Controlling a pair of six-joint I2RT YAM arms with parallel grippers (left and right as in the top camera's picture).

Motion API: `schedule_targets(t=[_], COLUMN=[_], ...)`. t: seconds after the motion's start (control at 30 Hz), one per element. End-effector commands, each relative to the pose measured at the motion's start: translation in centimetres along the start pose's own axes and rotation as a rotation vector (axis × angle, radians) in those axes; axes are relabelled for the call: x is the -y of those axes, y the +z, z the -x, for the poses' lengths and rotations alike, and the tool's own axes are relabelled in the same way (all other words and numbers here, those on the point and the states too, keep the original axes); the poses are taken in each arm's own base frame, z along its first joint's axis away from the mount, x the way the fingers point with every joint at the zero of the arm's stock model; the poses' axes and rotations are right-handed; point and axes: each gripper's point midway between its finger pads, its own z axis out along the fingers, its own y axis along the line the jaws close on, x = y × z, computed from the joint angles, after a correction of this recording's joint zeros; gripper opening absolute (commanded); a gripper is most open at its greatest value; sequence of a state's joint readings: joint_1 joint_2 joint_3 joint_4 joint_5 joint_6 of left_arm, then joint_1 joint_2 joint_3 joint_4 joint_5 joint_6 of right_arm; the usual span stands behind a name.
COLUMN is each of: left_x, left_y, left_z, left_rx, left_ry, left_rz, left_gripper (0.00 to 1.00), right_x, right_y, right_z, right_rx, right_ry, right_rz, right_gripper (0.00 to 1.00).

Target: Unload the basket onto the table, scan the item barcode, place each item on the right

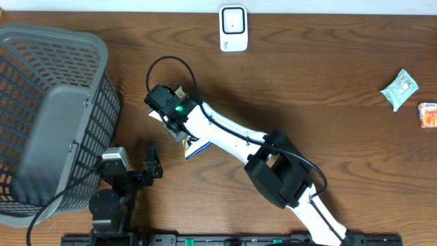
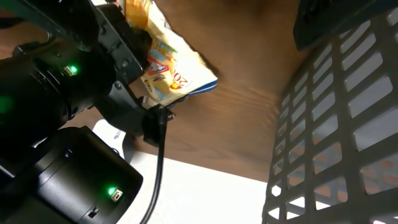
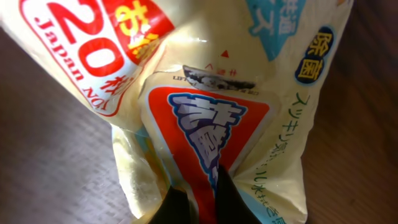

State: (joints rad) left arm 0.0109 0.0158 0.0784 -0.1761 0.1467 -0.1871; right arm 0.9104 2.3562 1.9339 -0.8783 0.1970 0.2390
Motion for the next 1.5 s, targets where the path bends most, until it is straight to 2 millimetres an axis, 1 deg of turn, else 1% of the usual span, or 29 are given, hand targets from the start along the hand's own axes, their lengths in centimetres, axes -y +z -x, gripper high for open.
schedule_targets(t=[0.0, 0.07, 0.17, 0.2, 0.23, 0.27, 0.3, 0.37, 0.4, 0.47, 0.5, 0.63, 0.7, 0.73, 0.93, 1.03, 1.07, 1.13, 1.3, 1.4, 1.47], left_x=[-0.3, -0.3, -0.3, -0.3, -0.3, -0.3, -0.3, -0.3, -0.3, -0.3, -0.3, -0.3, -0.3, -0.3, -0.3, -0.3, -0.3, -0.3, -0.3, -0.3, -0.3], left_y=[0.1, 0.1, 0.1, 0.1, 0.1, 0.1, 0.1, 0.1, 0.1, 0.1, 0.1, 0.1, 0.1, 0.1, 0.1, 0.1, 0.1, 0.1, 0.1, 0.1, 0.1], left_z=[-1.2, -1.2, -1.2, -1.2, -1.2, -1.2, -1.2, -1.2, -1.2, -1.2, -1.2, -1.2, -1.2, -1.2, -1.2, -1.2, -1.2, -1.2, -1.2, -1.2, -1.2], left_rx=[-0.034, -0.034, -0.034, -0.034, -0.034, -0.034, -0.034, -0.034, -0.034, -0.034, -0.034, -0.034, -0.034, -0.034, -0.034, -0.034, -0.034, -0.034, -0.034, -0.034, -0.034], left_ry=[-0.012, -0.012, -0.012, -0.012, -0.012, -0.012, -0.012, -0.012, -0.012, -0.012, -0.012, -0.012, -0.012, -0.012, -0.012, -0.012, -0.012, -0.012, -0.012, -0.012, -0.012], left_rz=[0.008, 0.008, 0.008, 0.007, 0.008, 0.007, 0.008, 0.008, 0.007, 0.008, 0.008, 0.008, 0.008, 0.008, 0.008, 0.008, 0.008, 0.008, 0.008, 0.008, 0.008], left_gripper=[1.0, 1.0, 1.0, 1.0, 1.0, 1.0, 1.0, 1.0, 1.0, 1.0, 1.0, 1.0, 1.0, 1.0, 1.0, 1.0, 1.0, 1.0, 1.0, 1.0, 1.0], right_x=[1.2, 1.1, 0.8, 0.6, 0.5, 0.4, 0.6, 1.5, 1.8, 2.5, 3.0, 4.2, 4.8, 5.0, 6.5, 7.7, 8.5, 9.2, 12.1, 14.0, 14.7], right_y=[2.9, 2.6, 1.9, 1.2, 0.9, 0.1, -0.3, -1.5, -1.8, -3.1, -4.3, -6.0, -7.4, -7.6, -10.7, -11.5, -11.6, -11.7, -11.5, -11.2, -11.1], right_z=[-2.7, -3.7, -4.5, -4.6, -4.4, -3.9, -3.7, -2.8, -2.5, -1.9, -1.7, -1.9, -2.0, -2.1, -2.5, -2.8, -3.1, -3.4, -5.6, -6.1, -6.3], right_rx=[-0.114, -0.183, -0.264, -0.304, -0.311, -0.316, -0.319, -0.318, -0.313, -0.282, -0.259, -0.212, -0.167, -0.155, -0.056, -0.025, -0.007, 0.0, -0.032, -0.029, -0.021], right_ry=[0.076, 0.112, 0.181, 0.237, 0.251, 0.281, 0.306, 0.378, 0.387, 0.377, 0.363, 0.329, 0.291, 0.283, 0.265, 0.277, 0.275, 0.28, 0.278, 0.319, 0.336], right_rz=[-0.001, 0.103, 0.266, 0.415, 0.476, 0.585, 0.641, 0.783, 0.815, 0.945, 1.04, 1.162, 1.244, 1.26, 1.415, 1.443, 1.44, 1.436, 1.378, 1.356, 1.352], right_gripper=[0.01, 0.01, 0.01, 0.01, 0.01, 0.01, 0.01, 0.01, 0.01, 0.01, 0.01, 0.01, 0.01, 0.01, 0.01, 0.01, 0.01, 0.01, 0.01, 0.01, 0.01])
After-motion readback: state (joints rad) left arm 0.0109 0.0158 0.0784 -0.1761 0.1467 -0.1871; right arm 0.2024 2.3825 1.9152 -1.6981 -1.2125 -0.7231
